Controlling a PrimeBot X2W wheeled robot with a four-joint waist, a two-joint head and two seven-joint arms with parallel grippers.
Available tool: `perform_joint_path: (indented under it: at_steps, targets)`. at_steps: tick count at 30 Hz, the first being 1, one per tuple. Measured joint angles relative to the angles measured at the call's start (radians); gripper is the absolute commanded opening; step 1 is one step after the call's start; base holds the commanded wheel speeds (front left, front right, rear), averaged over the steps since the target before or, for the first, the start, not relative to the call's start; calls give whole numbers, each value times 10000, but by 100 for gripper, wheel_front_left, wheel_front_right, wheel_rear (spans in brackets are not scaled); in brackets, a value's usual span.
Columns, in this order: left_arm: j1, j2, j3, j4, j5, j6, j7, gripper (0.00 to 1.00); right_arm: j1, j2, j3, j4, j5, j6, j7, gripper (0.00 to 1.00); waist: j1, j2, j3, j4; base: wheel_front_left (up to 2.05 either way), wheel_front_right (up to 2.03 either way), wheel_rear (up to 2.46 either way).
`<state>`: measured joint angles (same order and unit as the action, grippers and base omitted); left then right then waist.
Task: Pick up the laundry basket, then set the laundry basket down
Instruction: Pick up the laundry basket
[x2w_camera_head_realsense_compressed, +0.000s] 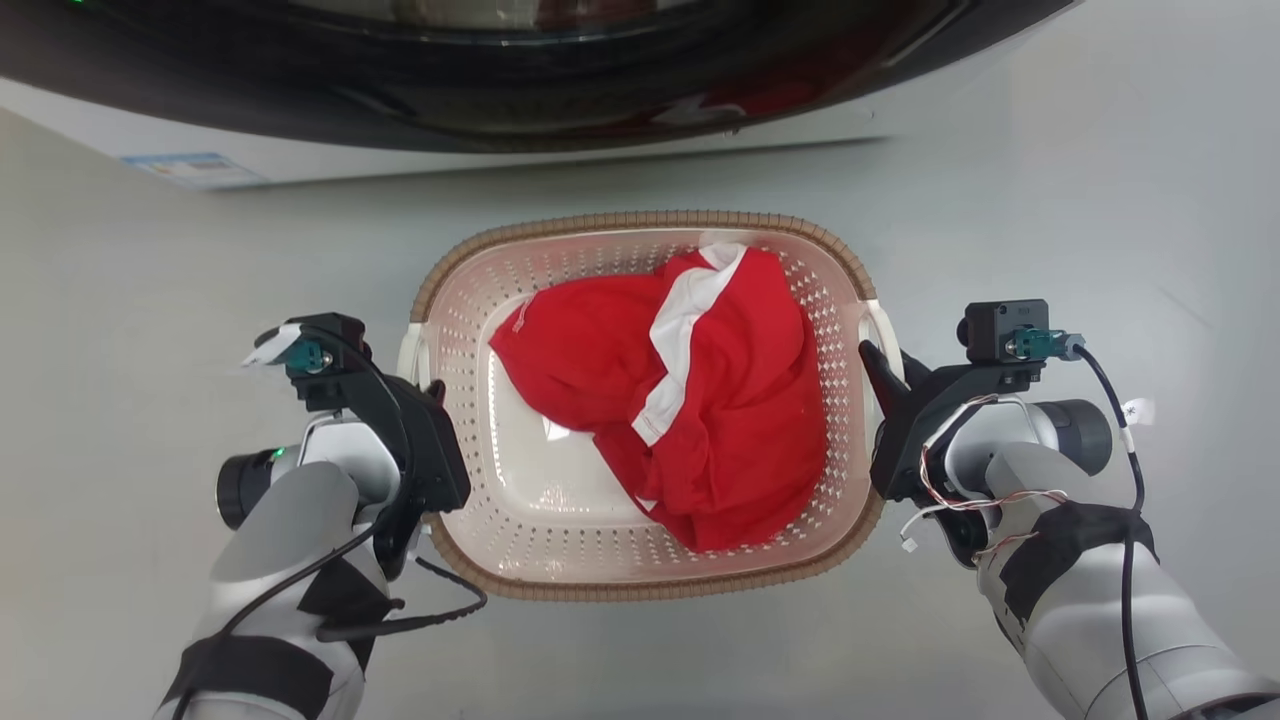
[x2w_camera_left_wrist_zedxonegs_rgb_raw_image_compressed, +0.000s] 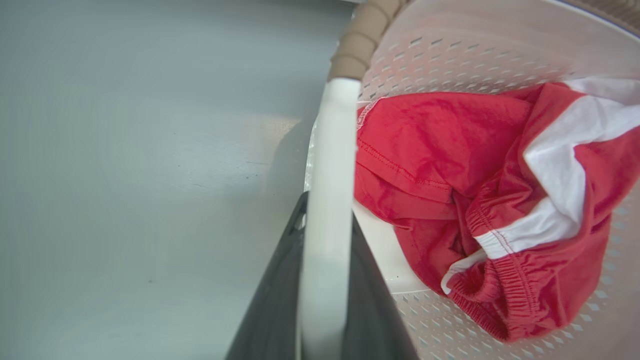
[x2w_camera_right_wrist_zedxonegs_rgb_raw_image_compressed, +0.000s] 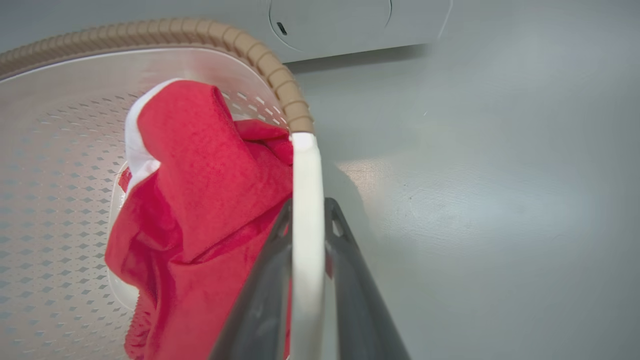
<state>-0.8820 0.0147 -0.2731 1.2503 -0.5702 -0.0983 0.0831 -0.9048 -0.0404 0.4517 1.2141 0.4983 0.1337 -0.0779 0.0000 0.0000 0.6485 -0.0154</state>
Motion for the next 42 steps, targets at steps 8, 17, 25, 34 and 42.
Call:
perform_joint_path:
  at_steps: [8, 17, 25, 34, 42]
  targets:
    - [305, -56, 17, 150, -236, -77, 311, 0, 536, 35, 35, 88, 546, 2, 458, 0, -1, 0, -977, -30, 0, 0, 0]
    - [961, -109, 17, 351, -395, -81, 819, 0, 1269, 73, 219, 163, 955, 44, 1051, 0, -2, 0, -2180, -85, 0, 0, 0]
    - [1385, -123, 17, 420, -523, -81, 1419, 0, 1775, 79, 405, 159, 1371, 44, 1661, 0, -2, -1, -3245, -91, 0, 0, 0]
    - [1920, -113, 17, 462, -616, -75, 2065, 0, 2295, 79, 644, 88, 1829, 44, 2316, 0, -2, -1, -4346, -63, 0, 0, 0]
    - [2523, -102, -2, 504, -709, -61, 2564, 0, 2833, 77, 886, 40, 2067, 42, 2805, 0, -2, -1, -5253, -66, 0, 0, 0]
